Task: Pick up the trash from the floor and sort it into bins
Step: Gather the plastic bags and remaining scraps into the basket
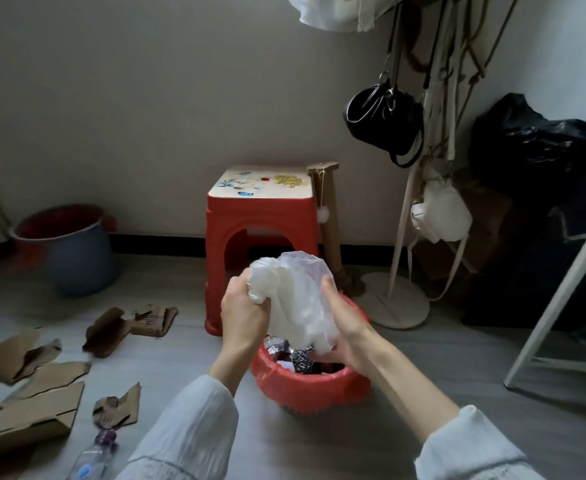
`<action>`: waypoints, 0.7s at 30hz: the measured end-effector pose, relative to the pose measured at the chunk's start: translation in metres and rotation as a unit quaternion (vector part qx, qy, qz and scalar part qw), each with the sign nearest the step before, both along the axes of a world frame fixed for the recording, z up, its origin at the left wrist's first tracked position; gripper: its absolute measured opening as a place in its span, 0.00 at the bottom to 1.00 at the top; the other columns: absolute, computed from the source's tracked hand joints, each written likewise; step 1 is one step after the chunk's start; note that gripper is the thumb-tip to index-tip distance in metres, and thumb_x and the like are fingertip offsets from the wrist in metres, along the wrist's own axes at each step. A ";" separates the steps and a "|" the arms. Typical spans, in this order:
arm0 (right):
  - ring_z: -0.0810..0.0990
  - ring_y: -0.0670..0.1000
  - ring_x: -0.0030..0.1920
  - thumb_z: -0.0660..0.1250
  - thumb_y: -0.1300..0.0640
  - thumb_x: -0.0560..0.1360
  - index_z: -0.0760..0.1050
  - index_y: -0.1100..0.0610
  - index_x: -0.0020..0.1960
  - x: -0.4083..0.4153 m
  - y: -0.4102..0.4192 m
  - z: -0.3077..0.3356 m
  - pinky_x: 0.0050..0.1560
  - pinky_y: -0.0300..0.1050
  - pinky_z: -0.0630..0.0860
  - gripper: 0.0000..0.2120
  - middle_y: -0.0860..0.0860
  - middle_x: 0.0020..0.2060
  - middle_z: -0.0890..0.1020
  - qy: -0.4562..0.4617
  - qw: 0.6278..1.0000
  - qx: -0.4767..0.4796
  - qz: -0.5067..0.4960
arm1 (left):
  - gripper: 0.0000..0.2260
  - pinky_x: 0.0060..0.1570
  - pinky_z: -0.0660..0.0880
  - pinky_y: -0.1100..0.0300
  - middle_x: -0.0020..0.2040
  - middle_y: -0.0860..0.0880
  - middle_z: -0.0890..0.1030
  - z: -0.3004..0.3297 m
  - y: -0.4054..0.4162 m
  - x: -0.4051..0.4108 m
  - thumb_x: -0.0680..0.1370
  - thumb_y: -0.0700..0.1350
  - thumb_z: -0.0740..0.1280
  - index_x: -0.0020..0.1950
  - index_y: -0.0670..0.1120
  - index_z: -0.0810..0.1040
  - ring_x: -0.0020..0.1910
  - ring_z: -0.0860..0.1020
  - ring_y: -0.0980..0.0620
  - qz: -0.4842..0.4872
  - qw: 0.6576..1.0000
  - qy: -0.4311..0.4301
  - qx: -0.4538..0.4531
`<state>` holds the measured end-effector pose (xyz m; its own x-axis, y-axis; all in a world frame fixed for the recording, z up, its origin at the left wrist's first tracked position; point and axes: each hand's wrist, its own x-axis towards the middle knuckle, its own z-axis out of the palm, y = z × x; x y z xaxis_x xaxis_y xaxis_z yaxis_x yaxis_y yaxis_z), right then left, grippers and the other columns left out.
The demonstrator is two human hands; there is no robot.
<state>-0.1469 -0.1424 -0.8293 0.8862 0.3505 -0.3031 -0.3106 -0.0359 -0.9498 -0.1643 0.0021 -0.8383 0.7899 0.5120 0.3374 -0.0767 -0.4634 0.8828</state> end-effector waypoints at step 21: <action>0.80 0.46 0.35 0.57 0.71 0.73 0.79 0.55 0.36 0.001 -0.019 -0.018 0.34 0.38 0.75 0.17 0.47 0.29 0.81 -0.146 0.981 -0.126 0.032 | 0.45 0.62 0.67 0.50 0.72 0.54 0.52 -0.023 -0.012 0.004 0.63 0.54 0.73 0.72 0.64 0.48 0.73 0.54 0.50 -0.335 0.875 0.174 0.303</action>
